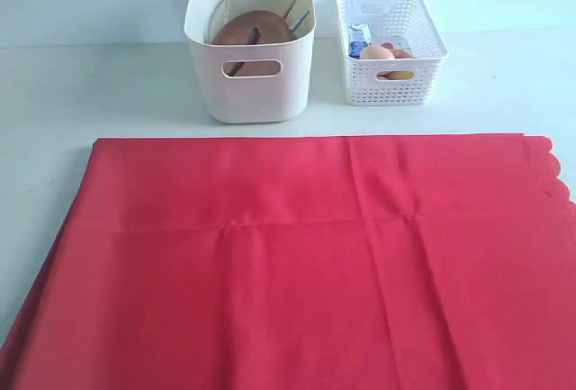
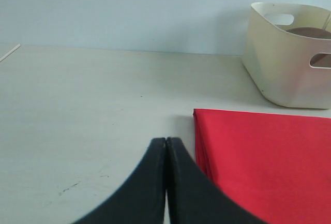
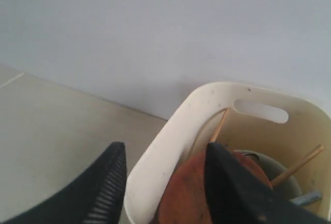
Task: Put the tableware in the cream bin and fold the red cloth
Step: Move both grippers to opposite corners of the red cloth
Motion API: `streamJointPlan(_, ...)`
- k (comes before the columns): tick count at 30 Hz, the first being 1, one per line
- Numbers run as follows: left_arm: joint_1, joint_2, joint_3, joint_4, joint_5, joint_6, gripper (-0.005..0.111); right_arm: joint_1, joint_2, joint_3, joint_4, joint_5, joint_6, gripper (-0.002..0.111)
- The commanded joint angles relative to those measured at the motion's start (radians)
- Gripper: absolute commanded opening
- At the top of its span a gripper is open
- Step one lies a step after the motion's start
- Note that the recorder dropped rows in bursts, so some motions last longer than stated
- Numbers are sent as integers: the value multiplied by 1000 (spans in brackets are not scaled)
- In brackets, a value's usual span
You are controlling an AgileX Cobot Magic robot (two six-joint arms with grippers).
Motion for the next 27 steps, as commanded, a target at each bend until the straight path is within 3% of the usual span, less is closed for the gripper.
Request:
streamJointPlan(1, -5, 5, -1, -6, -4, 5, 1, -41, -79, -8, -20, 235, -49, 29)
streamJointPlan(7, -5, 5, -1, -6, -4, 5, 1, -131, -165, -8, -35, 550, -36, 0)
streamJointPlan(14, -5, 5, -1, -6, -4, 5, 1, -246, -227, 7, -124, 753, 39, 0)
streamJointPlan(27, -5, 5, -1, 33, -4, 32, 1, -326, -409, 354, -116, 624, 78, 0)
